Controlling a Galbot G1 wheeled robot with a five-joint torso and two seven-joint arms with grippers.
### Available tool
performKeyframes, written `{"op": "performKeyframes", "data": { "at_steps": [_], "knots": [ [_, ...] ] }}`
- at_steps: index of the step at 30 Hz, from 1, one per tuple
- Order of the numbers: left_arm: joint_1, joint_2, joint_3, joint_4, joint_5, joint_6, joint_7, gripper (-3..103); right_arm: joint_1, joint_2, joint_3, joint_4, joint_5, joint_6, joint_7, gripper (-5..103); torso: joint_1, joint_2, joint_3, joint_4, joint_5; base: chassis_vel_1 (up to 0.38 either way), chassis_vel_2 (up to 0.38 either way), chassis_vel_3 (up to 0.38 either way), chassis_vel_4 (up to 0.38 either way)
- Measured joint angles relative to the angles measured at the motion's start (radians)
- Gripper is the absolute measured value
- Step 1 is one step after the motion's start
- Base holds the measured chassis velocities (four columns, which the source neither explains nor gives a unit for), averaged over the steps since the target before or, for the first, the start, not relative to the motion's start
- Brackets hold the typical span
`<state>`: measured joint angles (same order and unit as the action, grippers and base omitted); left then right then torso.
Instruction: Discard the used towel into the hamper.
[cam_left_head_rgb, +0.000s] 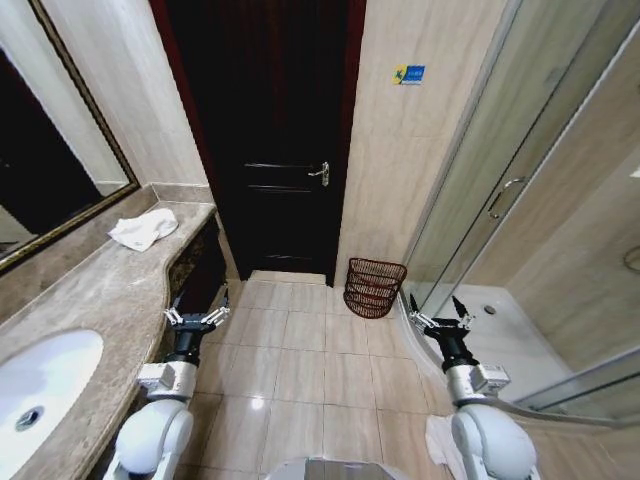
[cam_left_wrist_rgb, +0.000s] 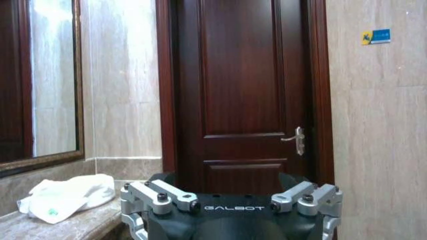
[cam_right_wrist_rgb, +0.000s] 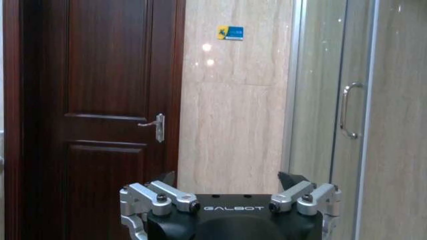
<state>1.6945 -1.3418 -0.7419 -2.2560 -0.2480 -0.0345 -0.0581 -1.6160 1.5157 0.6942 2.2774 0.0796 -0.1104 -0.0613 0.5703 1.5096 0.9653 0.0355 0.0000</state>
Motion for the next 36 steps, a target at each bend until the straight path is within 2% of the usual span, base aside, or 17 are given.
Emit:
{"op": "performKeyframes", "data": {
  "at_steps": [18,26,28,36],
  "knots": [
    [0.013,-0.009,-0.004,0.004,0.010,-0.005,0.006,100,-0.001,0.000,-0.001,-0.010,-0.003,0.007,-0.013,100,0.000,0.000,0.000,0.0001,0.0000,-0.024,0.092,0.099,-0.020],
    [0.022,-0.015,-0.004,0.009,0.021,-0.024,0.008,100,-0.003,0.000,-0.001,-0.019,-0.003,0.016,-0.017,100,0.000,0.000,0.000,0.0005,0.0002,0.013,0.146,0.136,0.029],
    [0.024,-0.016,-0.004,0.011,0.022,-0.030,0.008,100,-0.006,0.001,-0.001,-0.020,-0.004,0.019,-0.020,100,0.000,0.000,0.000,-0.0001,0.0000,0.010,0.100,0.118,0.014],
    [0.027,-0.020,-0.003,0.017,0.024,-0.061,0.006,100,-0.006,0.001,-0.002,-0.020,-0.004,0.020,-0.028,100,0.000,0.000,0.000,0.0000,0.0000,-0.022,0.087,0.083,-0.023]
  ]
}}
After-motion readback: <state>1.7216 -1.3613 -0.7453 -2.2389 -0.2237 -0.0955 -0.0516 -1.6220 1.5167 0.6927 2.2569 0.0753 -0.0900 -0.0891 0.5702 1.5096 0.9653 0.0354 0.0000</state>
